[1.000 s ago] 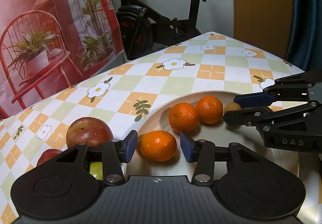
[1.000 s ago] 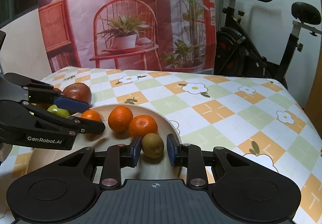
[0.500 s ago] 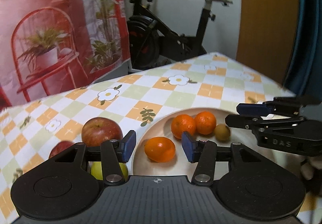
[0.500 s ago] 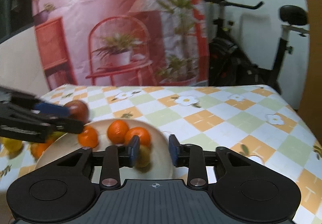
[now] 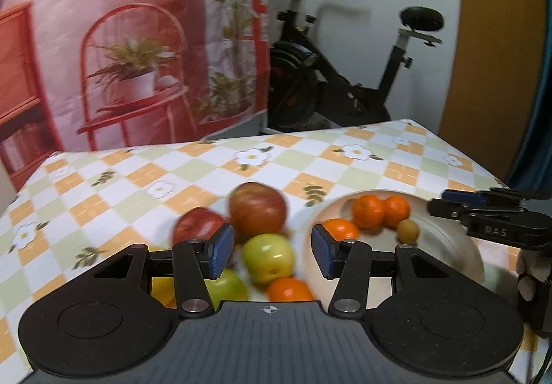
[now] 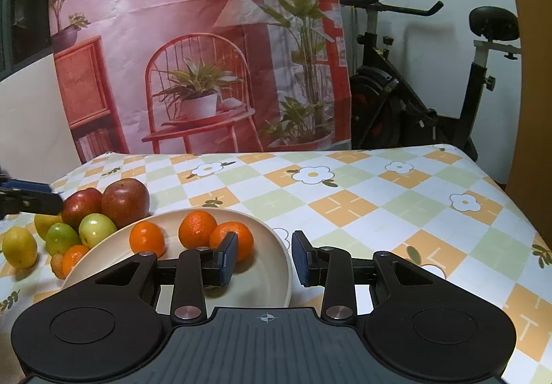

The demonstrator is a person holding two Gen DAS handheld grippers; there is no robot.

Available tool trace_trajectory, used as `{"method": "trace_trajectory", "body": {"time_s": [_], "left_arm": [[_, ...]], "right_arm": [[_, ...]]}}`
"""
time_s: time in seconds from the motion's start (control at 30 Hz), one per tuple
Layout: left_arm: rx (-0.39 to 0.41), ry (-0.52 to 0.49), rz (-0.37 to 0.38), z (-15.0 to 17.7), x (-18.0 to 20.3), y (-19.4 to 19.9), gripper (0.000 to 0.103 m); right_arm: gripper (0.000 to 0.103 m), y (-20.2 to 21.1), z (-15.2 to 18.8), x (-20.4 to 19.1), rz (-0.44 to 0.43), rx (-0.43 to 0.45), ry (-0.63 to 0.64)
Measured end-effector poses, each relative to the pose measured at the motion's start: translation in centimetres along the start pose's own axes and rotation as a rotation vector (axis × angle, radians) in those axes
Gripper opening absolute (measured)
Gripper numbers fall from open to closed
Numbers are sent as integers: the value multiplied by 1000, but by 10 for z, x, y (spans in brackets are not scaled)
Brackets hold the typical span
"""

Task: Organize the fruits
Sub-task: 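Move both tools back toward the fruit pile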

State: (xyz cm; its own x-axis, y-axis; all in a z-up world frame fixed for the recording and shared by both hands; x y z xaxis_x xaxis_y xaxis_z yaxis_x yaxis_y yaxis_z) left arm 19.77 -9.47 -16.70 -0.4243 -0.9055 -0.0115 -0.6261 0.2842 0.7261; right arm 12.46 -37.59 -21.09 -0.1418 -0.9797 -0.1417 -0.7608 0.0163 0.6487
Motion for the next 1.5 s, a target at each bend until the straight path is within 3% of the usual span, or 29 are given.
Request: {"method": "trace_trajectory", "body": {"time_s": [0.37,0.63,0.9,1.13,1.5], "left_arm": [[-10,63,-76,11,-58,26,53],[4,70,-55,29,-69,40,53],[-6,137,9,44,-80,36,52],[21,186,11,45,-95,40,52],[14,205,21,49,-98,33,52]], "right_arm": [[32,20,-4,-47,-85,-12,-12],[32,13,-14,-118,-160,-72,157],[32,-8,-12,-180,-169,-166,400],[32,-34,-10,-199,-127,-242,507],[33,-53,-9,-221,-103,-278,712]]}}
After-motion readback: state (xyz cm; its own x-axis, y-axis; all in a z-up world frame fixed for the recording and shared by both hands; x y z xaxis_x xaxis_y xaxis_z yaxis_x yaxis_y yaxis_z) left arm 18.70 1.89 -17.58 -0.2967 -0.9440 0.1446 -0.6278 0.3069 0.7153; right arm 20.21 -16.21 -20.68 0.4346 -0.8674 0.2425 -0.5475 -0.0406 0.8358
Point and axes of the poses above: each gripper's, at about its wrist camera, not at the fingertips, and y roughly against the way its jaws point, x to its right, z to its underside, the point moved 3 cm from there along -y, roughly the way its jaws point, and after that the axes turned 12 degrees about -x, right-handed, at the moved point
